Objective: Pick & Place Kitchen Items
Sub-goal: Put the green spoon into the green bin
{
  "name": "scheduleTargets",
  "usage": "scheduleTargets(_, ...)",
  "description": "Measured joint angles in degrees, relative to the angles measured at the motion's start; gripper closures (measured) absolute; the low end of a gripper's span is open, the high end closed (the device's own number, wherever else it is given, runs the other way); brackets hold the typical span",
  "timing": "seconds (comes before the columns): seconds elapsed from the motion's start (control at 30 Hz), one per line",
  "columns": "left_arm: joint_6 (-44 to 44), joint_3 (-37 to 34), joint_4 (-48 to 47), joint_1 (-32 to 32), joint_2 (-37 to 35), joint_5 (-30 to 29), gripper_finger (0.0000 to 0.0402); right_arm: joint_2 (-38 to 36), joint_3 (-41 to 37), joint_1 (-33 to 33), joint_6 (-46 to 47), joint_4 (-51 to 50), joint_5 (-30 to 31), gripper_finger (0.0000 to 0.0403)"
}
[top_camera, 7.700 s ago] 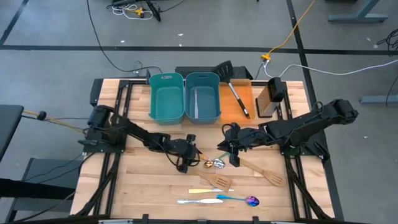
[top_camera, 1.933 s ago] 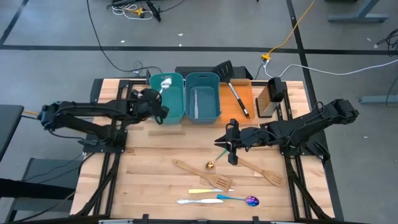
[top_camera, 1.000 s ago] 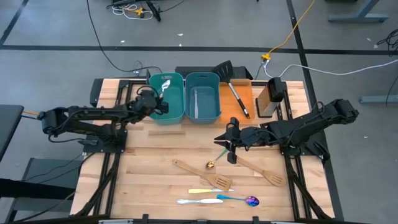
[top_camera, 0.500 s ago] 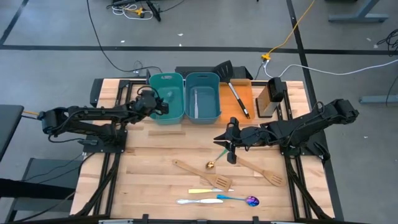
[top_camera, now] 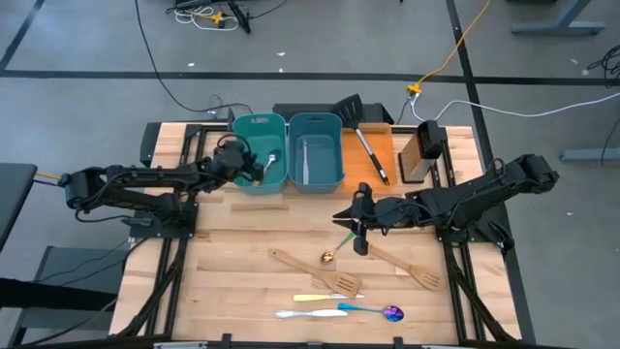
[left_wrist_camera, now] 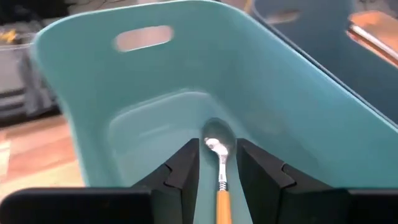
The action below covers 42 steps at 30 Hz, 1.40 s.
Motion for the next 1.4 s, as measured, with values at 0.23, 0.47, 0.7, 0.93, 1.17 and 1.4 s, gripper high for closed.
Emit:
scheduleTargets(0.23, 7.0, 0.0, 7.7, 0.0, 0.0, 9.9, 0.0288, 0.0, 0.0, 0.0, 0.3, 0.0, 0.0, 0.0334)
scheduleTargets(0.47, 12.2, 0.0, 12.1, -0.1, 0.0, 23.4, 0.0287, 0.0, 0.0, 0.0, 1.1, -0.6, 0.0, 0.0334)
scheduleTargets(0.7, 12.7, 0.0, 12.4, -0.1, 0.0, 33.6, 0.0287, 0.0, 0.0, 0.0, 1.1, -0.8, 0.0, 0.0334)
scheduleTargets(0.93, 14.7, 0.0, 15.7, -3.2, -0.1, 39.1, 0.0287, 0.0, 0.0, 0.0, 1.5, -4.3, -0.2, 0.0334)
scheduleTargets(1.17, 15.3, 0.1, 22.1, -10.7, -0.1, 39.6, 0.0287, 0.3, 0.0, 0.0, 3.0, -7.5, -0.2, 0.0334)
scheduleTargets(1.4, 15.4, 0.1, 24.7, -15.8, -0.1, 38.3, 0.0287, 5.4, 0.0, 0.0, 2.8, -7.4, -3.1, 0.0334)
